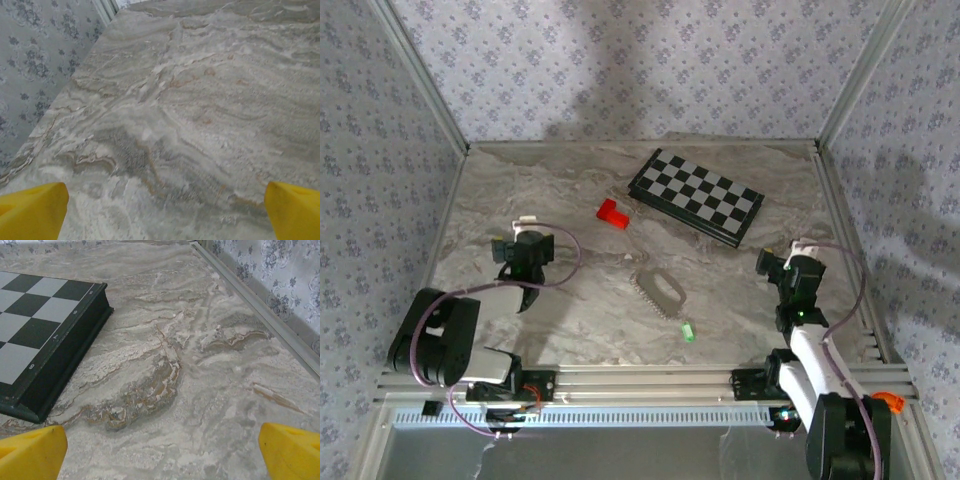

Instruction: Put the keys on the keyring

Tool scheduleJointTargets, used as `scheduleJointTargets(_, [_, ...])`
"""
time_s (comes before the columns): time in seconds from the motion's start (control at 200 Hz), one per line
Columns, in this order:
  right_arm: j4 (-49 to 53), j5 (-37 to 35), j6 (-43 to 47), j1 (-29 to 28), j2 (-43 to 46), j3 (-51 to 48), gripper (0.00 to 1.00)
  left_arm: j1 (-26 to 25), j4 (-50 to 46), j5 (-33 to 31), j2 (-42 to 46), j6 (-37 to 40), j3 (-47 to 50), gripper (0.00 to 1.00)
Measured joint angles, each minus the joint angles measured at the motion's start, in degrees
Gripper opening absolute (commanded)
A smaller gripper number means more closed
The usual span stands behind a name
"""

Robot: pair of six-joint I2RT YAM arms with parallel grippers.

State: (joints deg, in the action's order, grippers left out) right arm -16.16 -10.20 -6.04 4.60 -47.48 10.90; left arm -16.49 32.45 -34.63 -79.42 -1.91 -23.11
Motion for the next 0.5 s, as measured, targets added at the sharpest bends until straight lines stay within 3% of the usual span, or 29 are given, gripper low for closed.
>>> scheduleJointTargets(0.5, [-14.7, 2.1, 1.0, 0.9, -13.7, 0.0, 1.0, 2.7, 1.6, 5.3, -0.8, 1.8, -1.8, 1.0])
